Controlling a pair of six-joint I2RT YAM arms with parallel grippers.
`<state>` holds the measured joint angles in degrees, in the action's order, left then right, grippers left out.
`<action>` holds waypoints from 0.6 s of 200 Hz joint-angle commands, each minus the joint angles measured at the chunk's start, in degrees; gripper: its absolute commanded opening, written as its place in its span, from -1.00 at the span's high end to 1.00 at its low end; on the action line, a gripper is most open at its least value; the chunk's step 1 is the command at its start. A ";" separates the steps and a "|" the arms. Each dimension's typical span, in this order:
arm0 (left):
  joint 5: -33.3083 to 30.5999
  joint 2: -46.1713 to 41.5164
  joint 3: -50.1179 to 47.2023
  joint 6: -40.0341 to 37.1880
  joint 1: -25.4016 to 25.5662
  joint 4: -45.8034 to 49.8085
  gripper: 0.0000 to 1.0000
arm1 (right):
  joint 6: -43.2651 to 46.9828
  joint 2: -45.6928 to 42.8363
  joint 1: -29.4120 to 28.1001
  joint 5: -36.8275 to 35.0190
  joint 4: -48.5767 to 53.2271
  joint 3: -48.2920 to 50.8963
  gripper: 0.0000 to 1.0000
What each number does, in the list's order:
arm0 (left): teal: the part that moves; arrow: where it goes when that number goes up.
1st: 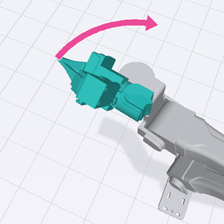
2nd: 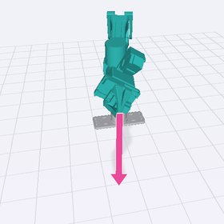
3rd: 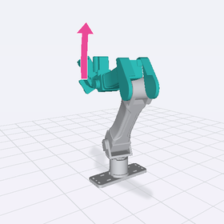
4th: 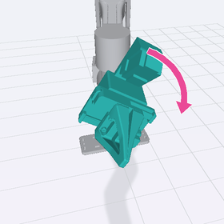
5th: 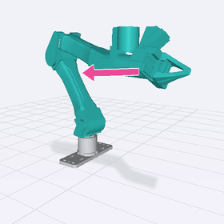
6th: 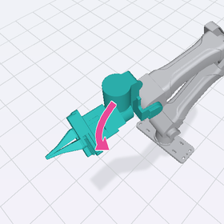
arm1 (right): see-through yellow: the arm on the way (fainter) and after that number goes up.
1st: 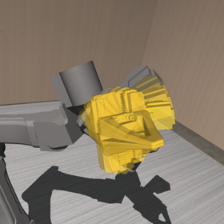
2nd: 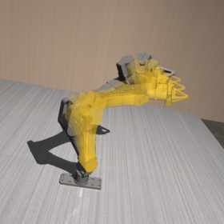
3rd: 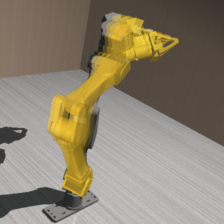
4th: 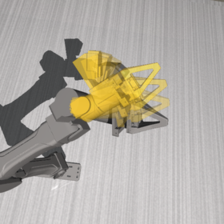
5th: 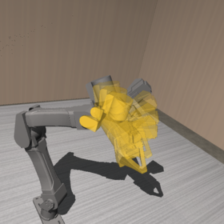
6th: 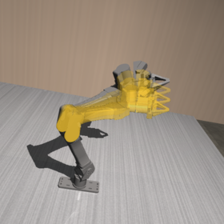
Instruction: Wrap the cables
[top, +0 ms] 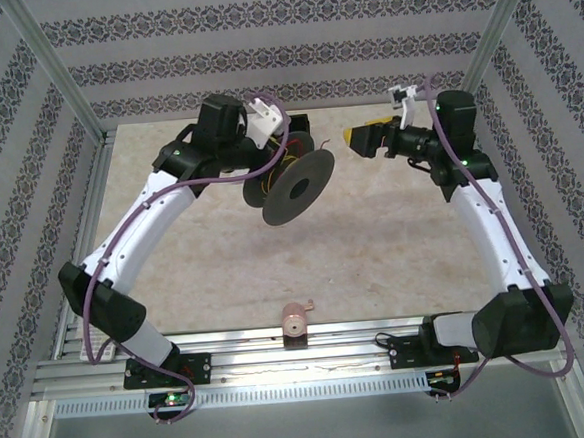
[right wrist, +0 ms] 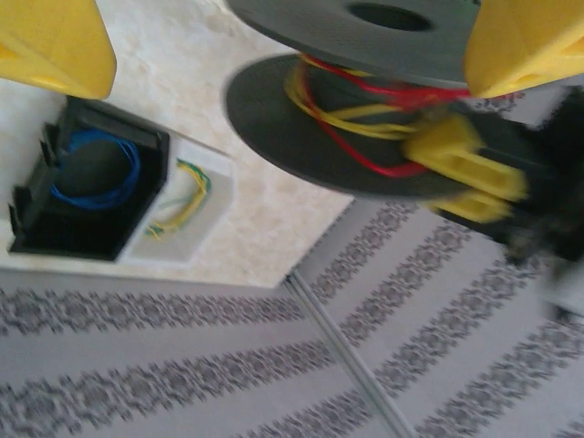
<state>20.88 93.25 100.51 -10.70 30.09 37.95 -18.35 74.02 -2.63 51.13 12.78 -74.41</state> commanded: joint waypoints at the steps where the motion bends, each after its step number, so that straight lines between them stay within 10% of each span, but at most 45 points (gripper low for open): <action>1: -2.25 0.31 2.57 -2.40 1.42 1.09 1.00 | -1.05 0.69 -0.86 2.96 6.26 -1.28 -0.96; 37: -4.00 2.34 4.49 -3.80 2.61 3.56 1.00 | 5.04 2.01 -4.21 -1.13 15.13 -5.44 -0.93; 120: -4.25 3.67 6.89 -3.89 3.24 4.92 1.00 | 11.43 6.55 -10.40 -11.05 24.35 -10.47 -0.16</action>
<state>16.40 97.06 104.33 -13.54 32.32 43.13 -9.61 80.14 -12.05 44.53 34.04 -82.59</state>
